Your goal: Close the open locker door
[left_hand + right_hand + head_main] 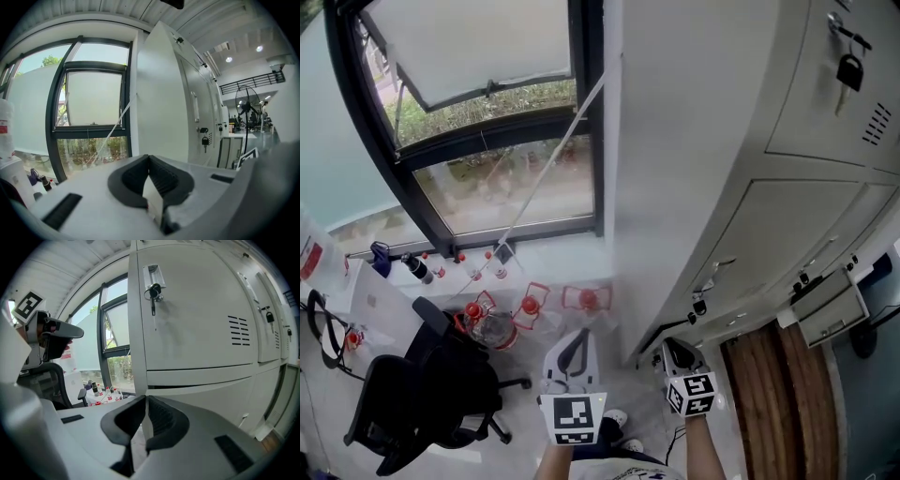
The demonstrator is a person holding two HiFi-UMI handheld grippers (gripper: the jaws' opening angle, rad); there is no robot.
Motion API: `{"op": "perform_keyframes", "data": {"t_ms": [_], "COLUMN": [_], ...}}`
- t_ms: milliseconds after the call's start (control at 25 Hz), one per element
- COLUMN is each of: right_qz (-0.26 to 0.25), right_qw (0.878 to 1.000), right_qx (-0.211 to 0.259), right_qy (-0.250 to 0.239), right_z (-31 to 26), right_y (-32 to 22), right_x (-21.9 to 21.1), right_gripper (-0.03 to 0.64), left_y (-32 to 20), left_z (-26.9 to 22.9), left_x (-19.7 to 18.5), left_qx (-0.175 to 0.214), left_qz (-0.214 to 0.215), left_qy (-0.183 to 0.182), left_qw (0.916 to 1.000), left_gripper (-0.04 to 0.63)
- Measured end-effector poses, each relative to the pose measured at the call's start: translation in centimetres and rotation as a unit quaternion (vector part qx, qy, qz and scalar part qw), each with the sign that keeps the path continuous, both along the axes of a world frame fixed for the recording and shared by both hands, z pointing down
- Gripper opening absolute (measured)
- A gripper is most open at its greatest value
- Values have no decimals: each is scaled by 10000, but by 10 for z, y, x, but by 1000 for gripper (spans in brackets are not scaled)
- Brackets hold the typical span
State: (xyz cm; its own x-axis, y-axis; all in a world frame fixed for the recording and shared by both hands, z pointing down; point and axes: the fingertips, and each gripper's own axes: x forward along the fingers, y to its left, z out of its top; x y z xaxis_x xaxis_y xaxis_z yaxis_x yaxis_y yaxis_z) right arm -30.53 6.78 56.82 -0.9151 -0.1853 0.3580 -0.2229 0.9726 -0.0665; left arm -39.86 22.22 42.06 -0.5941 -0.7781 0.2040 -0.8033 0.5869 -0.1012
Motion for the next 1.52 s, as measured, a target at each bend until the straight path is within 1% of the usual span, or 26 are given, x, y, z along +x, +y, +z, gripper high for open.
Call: {"op": "perform_keyframes", "data": {"t_ms": [400,1040,1240,1400,1520], "right_qz": [-39,-49,28,374,713], "right_qw": [10000,10000,9998,9987,9961], "right_qx": [44,19,26,164,354], "right_qy": [-17,-44,-174,-309,-384], "right_z": [2,1,-11,-30,-47], "right_y": [-9,-13,-14,-27,-38], "right_x": [-23,-28,-7,28,62], "right_gripper": [31,29,29,29,29], "left_y": [-1,-5,-13,-29,-43], "left_z": [3,4,-1,-9,-14], "left_x": [-17,-19,-5,15,38], "left_qx": [-53,-90,-51,30,100], "left_qz": [-45,-48,106,368,612], "left_qy": [29,21,-15,-84,-113], "left_qw": [10000,9999,9999,9993,9980], "left_gripper": [3,3,3,3,3]}}
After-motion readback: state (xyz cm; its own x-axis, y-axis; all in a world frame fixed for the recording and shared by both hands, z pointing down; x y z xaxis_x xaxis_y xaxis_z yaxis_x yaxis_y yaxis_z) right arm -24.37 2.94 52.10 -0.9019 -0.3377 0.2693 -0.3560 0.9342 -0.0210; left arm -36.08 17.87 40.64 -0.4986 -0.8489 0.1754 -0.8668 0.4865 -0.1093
